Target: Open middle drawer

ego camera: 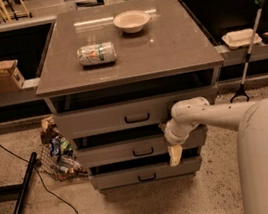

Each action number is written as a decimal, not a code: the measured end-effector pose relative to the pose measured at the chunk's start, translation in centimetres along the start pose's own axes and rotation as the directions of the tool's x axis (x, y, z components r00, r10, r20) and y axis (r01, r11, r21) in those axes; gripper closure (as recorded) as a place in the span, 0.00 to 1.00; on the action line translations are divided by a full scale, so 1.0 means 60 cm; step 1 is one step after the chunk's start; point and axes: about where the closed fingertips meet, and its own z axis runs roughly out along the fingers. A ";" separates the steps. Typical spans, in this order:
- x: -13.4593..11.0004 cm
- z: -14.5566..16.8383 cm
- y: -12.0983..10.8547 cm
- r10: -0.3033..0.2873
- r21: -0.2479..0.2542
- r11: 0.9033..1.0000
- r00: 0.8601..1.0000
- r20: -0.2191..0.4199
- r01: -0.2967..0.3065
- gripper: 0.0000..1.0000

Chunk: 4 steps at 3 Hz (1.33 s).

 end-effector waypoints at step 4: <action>-0.001 0.085 0.003 0.084 -0.032 0.996 0.996 0.040 -0.082 0.63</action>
Offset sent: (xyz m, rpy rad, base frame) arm 0.0243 0.0191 -0.0612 0.0352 0.0711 -0.0477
